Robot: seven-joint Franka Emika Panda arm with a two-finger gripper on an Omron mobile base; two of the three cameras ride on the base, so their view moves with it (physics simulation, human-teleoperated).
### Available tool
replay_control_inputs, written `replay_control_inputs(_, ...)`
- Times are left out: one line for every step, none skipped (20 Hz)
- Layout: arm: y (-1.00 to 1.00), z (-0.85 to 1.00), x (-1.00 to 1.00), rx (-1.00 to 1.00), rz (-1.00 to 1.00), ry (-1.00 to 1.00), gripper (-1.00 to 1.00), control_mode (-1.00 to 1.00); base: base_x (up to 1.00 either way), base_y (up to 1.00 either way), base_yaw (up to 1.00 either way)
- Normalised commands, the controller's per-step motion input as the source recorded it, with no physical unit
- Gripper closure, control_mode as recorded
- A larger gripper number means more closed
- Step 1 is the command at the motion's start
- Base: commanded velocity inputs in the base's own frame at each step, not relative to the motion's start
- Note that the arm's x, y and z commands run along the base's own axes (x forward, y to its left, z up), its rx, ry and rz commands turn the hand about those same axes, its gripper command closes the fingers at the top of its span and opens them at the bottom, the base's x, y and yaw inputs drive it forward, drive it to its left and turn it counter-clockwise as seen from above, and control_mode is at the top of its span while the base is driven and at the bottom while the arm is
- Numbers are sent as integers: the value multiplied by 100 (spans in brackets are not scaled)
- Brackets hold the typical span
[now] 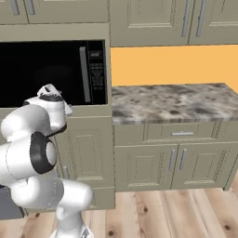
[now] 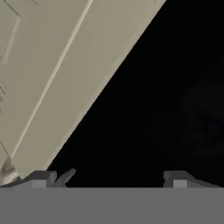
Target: Pick the broccoli from the sink and place it in the bowl. Then pick the bowl and place it in the microwave. Then close the microwave door and press the start button.
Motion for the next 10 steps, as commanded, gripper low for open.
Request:
replay_control_inputs(-56, 17, -99, 45, 3, 7, -100, -100, 0, 0, 0)
replay_control_inputs(-60, 19, -94, 47, 4, 9, -100, -100, 0, 0, 0)
replay_control_inputs(-71, 22, -86, 49, 4, 9, -100, -100, 0, 0, 0)
replay_control_inputs(-71, 26, -72, 48, 3, 11, -100, -100, 0, 0, 0)
replay_control_inputs(-72, 25, -63, 46, 5, 11, -100, -100, 0, 0, 0)
replay_control_inputs(-78, 26, -50, 46, 6, 13, -100, -100, 0, 0, 0)
replay_control_inputs(-86, 25, -44, 48, 7, 12, -100, -100, 0, 0, 0)
replay_control_inputs(-87, 24, -33, 49, 8, 11, -100, -100, 0, 0, 0)
replay_control_inputs(-79, 18, -20, 45, 8, 12, -100, -100, 0, 0, 0)
replay_control_inputs(-82, 22, -13, 43, 7, 9, -100, -100, 0, 0, 0)
